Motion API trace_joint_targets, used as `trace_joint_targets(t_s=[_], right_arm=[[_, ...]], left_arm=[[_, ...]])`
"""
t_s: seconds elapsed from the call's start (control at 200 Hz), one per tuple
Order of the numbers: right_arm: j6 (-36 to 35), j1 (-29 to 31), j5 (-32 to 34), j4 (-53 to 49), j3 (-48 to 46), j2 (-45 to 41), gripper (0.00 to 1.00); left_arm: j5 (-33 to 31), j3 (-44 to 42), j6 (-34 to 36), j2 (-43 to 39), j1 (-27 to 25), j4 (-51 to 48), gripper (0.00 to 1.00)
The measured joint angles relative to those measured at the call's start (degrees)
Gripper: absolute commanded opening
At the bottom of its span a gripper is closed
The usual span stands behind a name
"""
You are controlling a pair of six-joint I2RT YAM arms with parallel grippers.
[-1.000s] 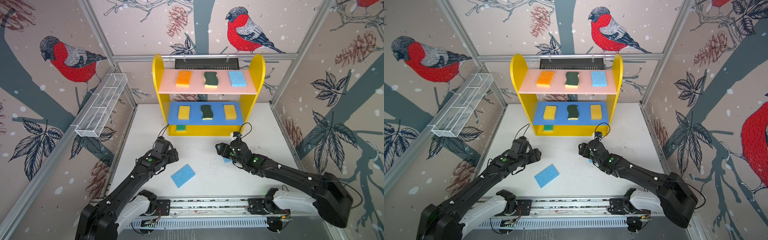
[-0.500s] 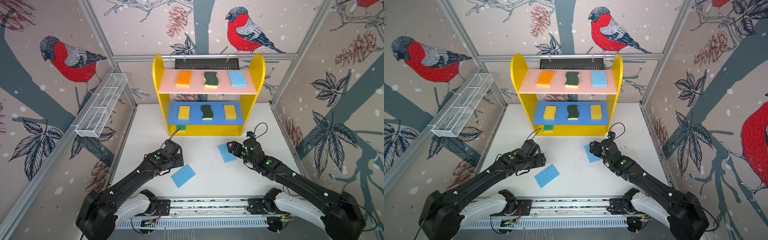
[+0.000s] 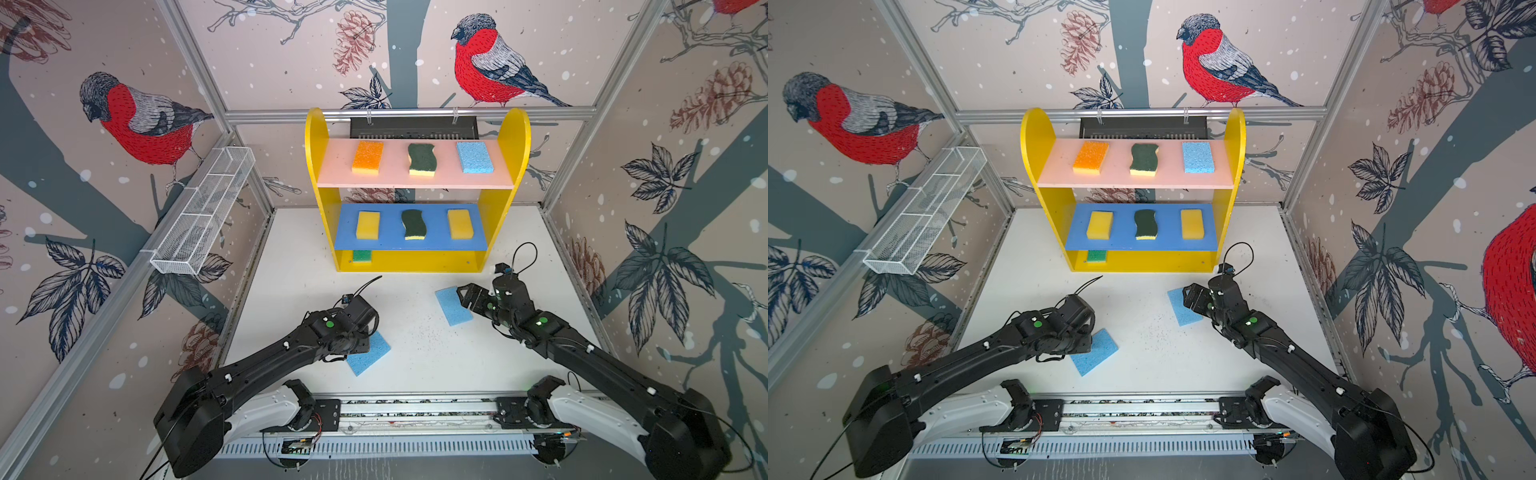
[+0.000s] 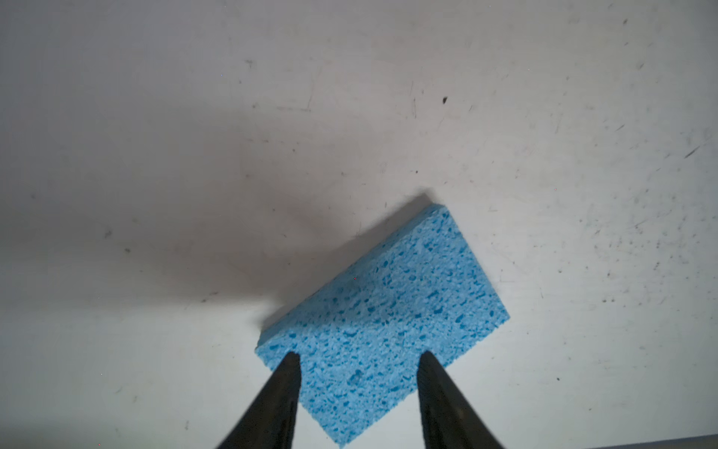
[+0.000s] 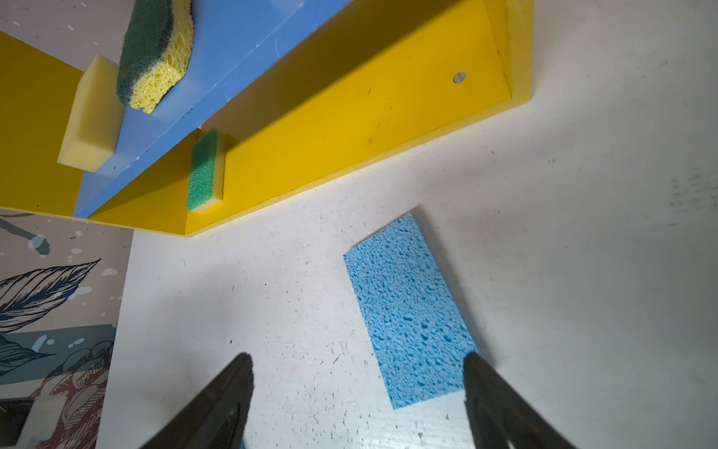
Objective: Place and organize the cleaning sponges onto the shelf
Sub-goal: 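Lower the open left gripper over the nearer blue cellulose sponge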
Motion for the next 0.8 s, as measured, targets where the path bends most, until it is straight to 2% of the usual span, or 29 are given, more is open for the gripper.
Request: trace_joint_targets(t_s=[0.335, 0.795], right_arm=[[0.0, -0.2, -1.2, -0.1, -0.8, -1.3, 0.85], [0.0, -1.1, -1.6, -0.3, -1.6, -1.3, 0.85]], left_arm=[[2.4, -1.2, -1.5, 5.7, -3.1, 6.4, 0.35], [3.1, 1.4, -1.4, 13.5, -3.8, 12.3, 0.35]])
